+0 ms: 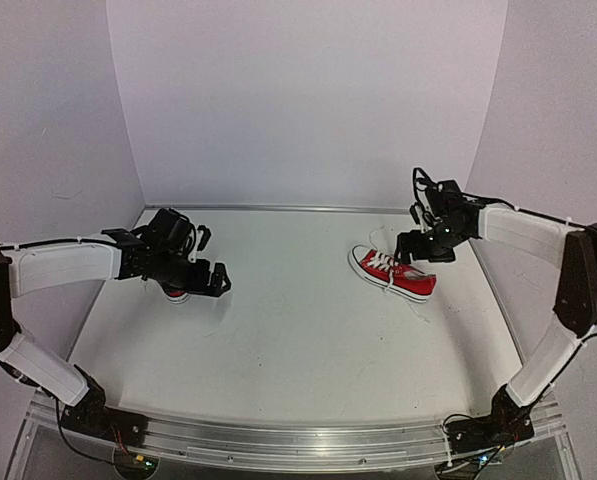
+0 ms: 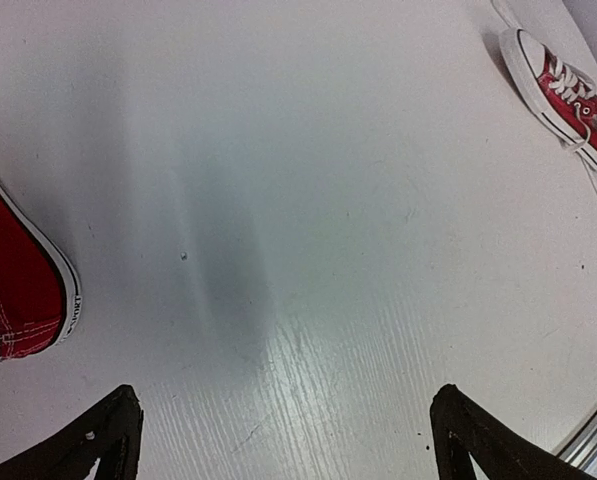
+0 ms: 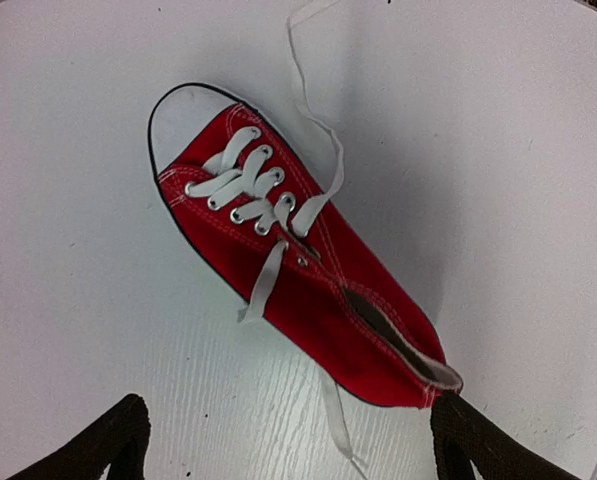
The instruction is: Tie the shoes
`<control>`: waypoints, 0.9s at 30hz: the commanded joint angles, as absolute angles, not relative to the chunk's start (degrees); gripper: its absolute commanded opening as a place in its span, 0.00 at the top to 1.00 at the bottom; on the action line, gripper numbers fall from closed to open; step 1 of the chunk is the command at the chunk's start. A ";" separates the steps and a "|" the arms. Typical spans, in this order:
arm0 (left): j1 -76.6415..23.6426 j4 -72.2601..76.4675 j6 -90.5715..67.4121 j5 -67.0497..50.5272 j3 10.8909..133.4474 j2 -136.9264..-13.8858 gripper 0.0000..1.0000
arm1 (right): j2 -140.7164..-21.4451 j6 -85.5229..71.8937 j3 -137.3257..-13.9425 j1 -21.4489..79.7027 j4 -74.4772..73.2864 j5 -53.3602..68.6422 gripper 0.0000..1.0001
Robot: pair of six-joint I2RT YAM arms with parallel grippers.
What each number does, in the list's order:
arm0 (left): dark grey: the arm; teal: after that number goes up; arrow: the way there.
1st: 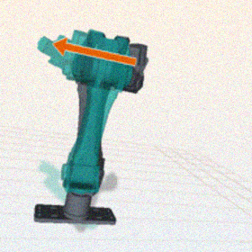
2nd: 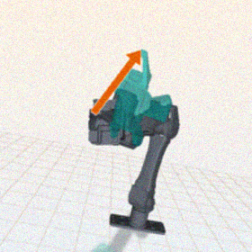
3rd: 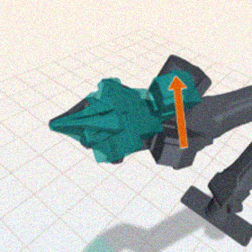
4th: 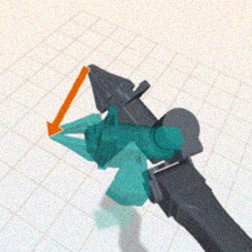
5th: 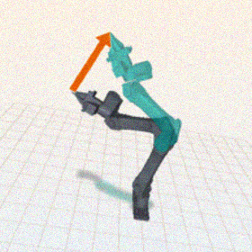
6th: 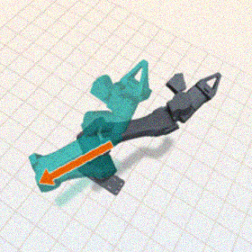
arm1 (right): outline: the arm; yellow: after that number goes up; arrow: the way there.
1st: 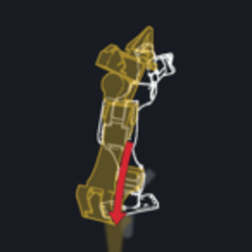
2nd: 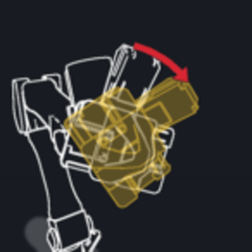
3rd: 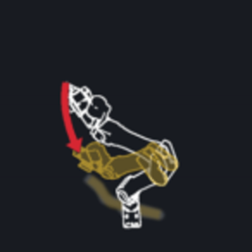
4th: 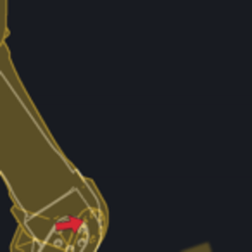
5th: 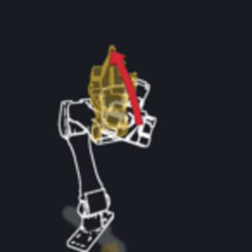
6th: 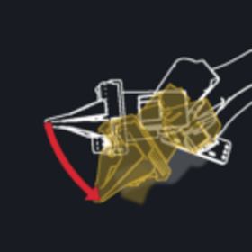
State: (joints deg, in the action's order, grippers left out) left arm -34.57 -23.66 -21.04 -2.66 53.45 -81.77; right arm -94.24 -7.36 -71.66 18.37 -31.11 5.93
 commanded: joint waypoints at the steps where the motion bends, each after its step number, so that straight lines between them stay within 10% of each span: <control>1: -35.47 -21.02 -21.53 -4.21 54.64 -79.49 0.00 | -105.42 -0.65 -82.14 16.13 -34.38 0.77 0.14; 12: -36.04 -20.64 -21.22 -3.69 53.89 -78.31 0.00 | -121.07 8.42 -92.14 11.68 -39.82 13.17 0.27; 22: -36.03 -20.24 -20.33 -3.68 55.34 -79.38 0.00 | -118.43 8.25 -87.67 11.74 -40.17 21.79 0.64; 27: -36.04 -19.86 -19.92 -3.52 55.44 -79.10 0.00 | -118.30 7.48 -87.09 11.86 -40.46 19.73 0.43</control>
